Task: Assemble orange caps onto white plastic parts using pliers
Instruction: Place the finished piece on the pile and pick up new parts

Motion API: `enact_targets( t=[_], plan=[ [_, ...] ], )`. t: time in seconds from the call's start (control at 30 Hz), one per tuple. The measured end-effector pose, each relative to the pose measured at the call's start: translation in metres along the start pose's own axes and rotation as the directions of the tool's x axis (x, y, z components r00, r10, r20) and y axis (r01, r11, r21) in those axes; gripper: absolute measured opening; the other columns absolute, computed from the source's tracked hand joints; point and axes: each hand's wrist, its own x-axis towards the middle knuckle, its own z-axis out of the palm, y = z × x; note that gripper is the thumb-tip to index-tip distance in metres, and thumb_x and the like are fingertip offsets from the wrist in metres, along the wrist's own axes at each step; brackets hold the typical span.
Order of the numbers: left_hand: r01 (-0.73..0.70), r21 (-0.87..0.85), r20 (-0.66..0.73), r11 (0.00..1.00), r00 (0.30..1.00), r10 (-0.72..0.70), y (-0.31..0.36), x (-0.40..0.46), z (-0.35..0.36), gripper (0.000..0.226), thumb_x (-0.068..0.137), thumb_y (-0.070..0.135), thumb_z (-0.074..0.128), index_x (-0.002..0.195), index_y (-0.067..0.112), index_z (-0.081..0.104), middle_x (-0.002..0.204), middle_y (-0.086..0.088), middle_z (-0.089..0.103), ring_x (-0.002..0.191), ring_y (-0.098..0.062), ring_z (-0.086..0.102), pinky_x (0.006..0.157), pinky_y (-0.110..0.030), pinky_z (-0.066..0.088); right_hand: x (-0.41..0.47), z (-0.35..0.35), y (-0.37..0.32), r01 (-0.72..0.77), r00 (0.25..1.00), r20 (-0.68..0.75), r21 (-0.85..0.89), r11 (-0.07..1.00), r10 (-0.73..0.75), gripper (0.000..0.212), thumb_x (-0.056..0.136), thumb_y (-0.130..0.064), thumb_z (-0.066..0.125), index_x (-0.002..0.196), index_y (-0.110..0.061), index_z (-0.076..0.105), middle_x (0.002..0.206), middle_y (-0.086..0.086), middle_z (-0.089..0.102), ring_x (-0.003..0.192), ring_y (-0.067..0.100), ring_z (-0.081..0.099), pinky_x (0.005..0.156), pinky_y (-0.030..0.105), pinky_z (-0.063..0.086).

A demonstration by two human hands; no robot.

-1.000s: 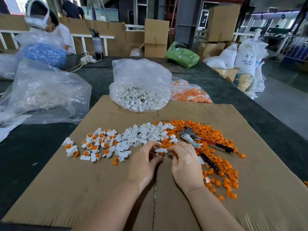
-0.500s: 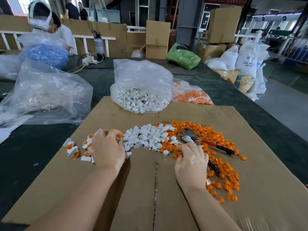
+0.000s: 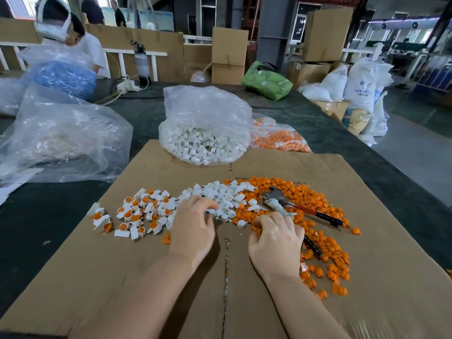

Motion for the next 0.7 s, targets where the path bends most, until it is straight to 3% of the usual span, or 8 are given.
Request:
enact_targets(
  t=[0.1, 0.2, 0.33, 0.43, 0.5, 0.57, 0.63, 0.7],
  plan=[
    [-0.135, -0.060, 0.148, 0.989, 0.979, 0.142, 0.014, -0.007, 0.015, 0.032, 0.090, 0.004, 0.054, 0.115, 0.021, 0.065, 0.105, 0.009, 0.055, 0.107, -0.011, 0.048, 0.091, -0.011, 0.028, 0.000, 0.000, 0.001, 0.016, 1.000, -0.010, -0.037, 0.999, -0.016, 0.020, 0.059, -0.004, 0.084, 0.070, -0.013, 0.069, 0.074, 0.004, 0.065, 0.071, 0.028, 0.061, 0.069, 0.041, 0.046],
    [-0.184, -0.069, 0.226, 0.980, 0.954, 0.195, 0.018, -0.011, 0.025, 0.030, 0.091, 0.016, 0.058, 0.120, 0.021, 0.062, 0.108, 0.006, 0.054, 0.105, -0.010, 0.048, 0.082, -0.005, 0.024, 0.001, 0.001, 0.002, 0.030, 1.000, -0.004, -0.063, 0.998, -0.030, 0.023, 0.058, -0.001, 0.084, 0.068, -0.013, 0.068, 0.074, 0.003, 0.065, 0.070, 0.027, 0.060, 0.067, 0.040, 0.046],
    [-0.161, -0.100, 0.209, 0.982, 0.961, 0.179, 0.014, -0.011, 0.028, 0.021, 0.086, 0.031, 0.067, 0.103, 0.018, 0.065, 0.096, 0.011, 0.047, 0.091, -0.005, 0.047, 0.074, -0.008, 0.029, 0.001, 0.001, 0.002, 0.037, 0.999, 0.013, -0.040, 0.998, -0.037, 0.022, 0.064, 0.001, 0.081, 0.073, -0.014, 0.067, 0.077, 0.003, 0.064, 0.074, 0.026, 0.060, 0.070, 0.040, 0.044],
    [-0.154, -0.062, 0.217, 0.986, 0.962, 0.164, 0.016, -0.010, 0.029, 0.019, 0.082, 0.033, 0.070, 0.080, 0.020, 0.056, 0.086, 0.011, 0.048, 0.080, -0.006, 0.044, 0.067, -0.013, 0.029, 0.000, 0.000, 0.000, 0.059, 0.998, 0.013, -0.032, 0.998, -0.059, 0.024, 0.064, 0.002, 0.080, 0.075, -0.015, 0.066, 0.078, 0.001, 0.063, 0.074, 0.025, 0.059, 0.069, 0.040, 0.044],
    [-0.145, -0.044, 0.218, 0.989, 0.964, 0.151, 0.016, -0.010, 0.030, 0.022, 0.082, 0.032, 0.070, 0.075, 0.023, 0.051, 0.082, 0.011, 0.050, 0.080, -0.007, 0.045, 0.065, -0.015, 0.029, 0.000, -0.001, -0.002, 0.059, 0.998, 0.033, -0.022, 0.998, -0.058, 0.023, 0.070, 0.001, 0.077, 0.079, -0.016, 0.065, 0.080, 0.000, 0.063, 0.077, 0.024, 0.058, 0.071, 0.040, 0.042],
    [-0.136, -0.064, 0.201, 0.989, 0.969, 0.146, 0.017, -0.011, 0.030, 0.013, 0.084, 0.029, 0.068, 0.086, 0.024, 0.056, 0.088, 0.011, 0.055, 0.086, -0.008, 0.049, 0.070, -0.015, 0.034, 0.000, -0.002, -0.002, 0.053, 0.997, 0.057, -0.021, 0.998, -0.051, 0.021, 0.074, 0.000, 0.073, 0.083, -0.016, 0.064, 0.084, 0.000, 0.063, 0.081, 0.024, 0.058, 0.074, 0.040, 0.041],
    [-0.167, -0.049, 0.204, 0.985, 0.964, 0.174, 0.016, -0.012, 0.031, 0.020, 0.088, 0.031, 0.064, 0.107, 0.025, 0.060, 0.100, 0.009, 0.057, 0.097, -0.009, 0.049, 0.078, -0.014, 0.035, 0.000, -0.002, -0.002, 0.040, 0.996, 0.076, -0.022, 0.999, -0.038, 0.018, 0.078, -0.001, 0.070, 0.087, -0.015, 0.064, 0.089, 0.001, 0.064, 0.085, 0.025, 0.058, 0.078, 0.041, 0.040],
    [-0.192, -0.019, 0.236, 0.981, 0.953, 0.191, 0.015, -0.013, 0.032, 0.024, 0.089, 0.036, 0.060, 0.111, 0.025, 0.060, 0.103, 0.008, 0.052, 0.100, -0.009, 0.045, 0.078, -0.014, 0.032, 0.001, -0.002, -0.002, 0.027, 0.995, 0.094, -0.013, 1.000, -0.025, 0.016, 0.082, -0.002, 0.067, 0.090, -0.016, 0.064, 0.093, 0.001, 0.064, 0.089, 0.024, 0.057, 0.081, 0.040, 0.038]
  ],
)
